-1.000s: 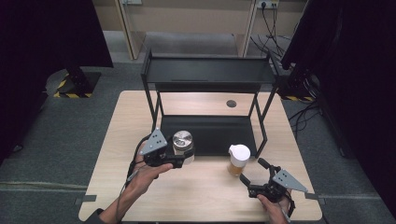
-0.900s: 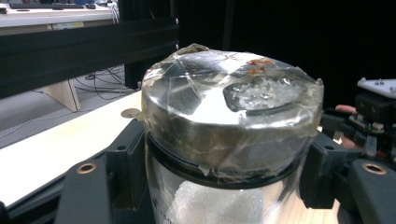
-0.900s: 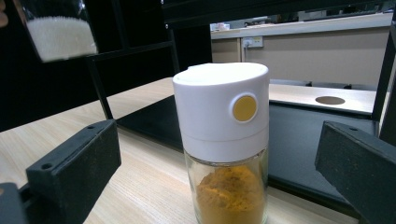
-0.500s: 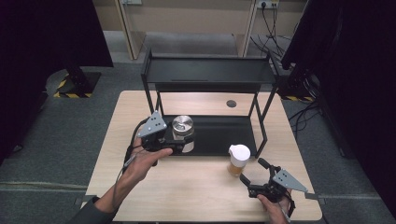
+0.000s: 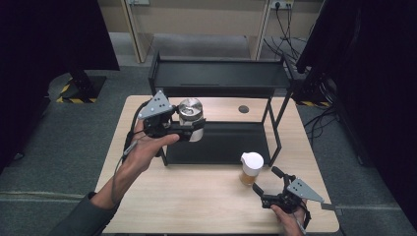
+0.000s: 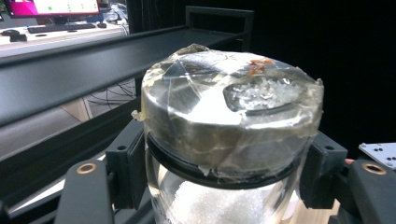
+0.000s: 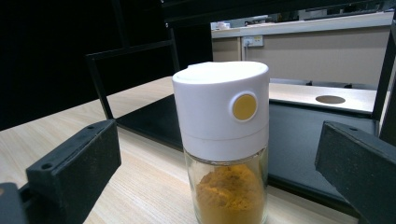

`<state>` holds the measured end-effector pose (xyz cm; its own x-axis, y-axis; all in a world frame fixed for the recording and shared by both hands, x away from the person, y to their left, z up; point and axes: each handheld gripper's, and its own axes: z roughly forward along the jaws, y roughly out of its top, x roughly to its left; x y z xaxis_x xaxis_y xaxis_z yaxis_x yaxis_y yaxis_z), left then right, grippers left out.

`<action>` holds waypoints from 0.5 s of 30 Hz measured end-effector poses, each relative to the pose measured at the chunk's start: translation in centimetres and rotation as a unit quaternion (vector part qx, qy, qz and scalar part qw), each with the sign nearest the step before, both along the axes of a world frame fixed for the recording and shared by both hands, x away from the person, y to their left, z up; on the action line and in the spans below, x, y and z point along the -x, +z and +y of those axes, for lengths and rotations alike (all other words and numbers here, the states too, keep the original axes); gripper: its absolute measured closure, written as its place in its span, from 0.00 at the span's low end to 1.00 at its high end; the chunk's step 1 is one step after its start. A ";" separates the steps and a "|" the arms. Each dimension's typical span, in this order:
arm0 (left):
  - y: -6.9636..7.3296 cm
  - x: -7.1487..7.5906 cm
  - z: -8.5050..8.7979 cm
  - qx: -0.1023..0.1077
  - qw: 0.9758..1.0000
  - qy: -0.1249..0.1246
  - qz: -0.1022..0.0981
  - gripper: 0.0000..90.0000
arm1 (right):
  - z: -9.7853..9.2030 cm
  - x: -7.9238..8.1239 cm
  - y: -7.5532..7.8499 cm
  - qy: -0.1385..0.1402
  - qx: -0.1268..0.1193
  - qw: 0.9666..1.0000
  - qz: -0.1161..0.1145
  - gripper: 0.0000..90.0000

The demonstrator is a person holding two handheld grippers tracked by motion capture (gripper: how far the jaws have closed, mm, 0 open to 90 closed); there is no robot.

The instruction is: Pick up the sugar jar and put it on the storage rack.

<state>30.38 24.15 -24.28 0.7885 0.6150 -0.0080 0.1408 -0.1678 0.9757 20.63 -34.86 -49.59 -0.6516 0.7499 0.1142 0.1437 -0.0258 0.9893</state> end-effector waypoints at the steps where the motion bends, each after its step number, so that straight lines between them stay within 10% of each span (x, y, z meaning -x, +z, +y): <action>1: 0.4 -0.1 0.0 0.000 1.000 0.002 0.000 0.35 | 0.0 0.0 0.0 0.000 0.000 1.000 -0.001 0.01; 15: 5.4 -1.3 -0.8 -0.005 1.000 0.018 0.001 0.35 | 0.0 0.0 0.0 0.000 0.000 1.000 -0.001 0.01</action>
<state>31.73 23.38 -18.90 0.7652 0.6437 -0.0025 0.1482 -0.1724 0.9738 20.63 -34.86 -49.58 -0.6523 0.7493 0.1139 0.1425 -0.0264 0.9894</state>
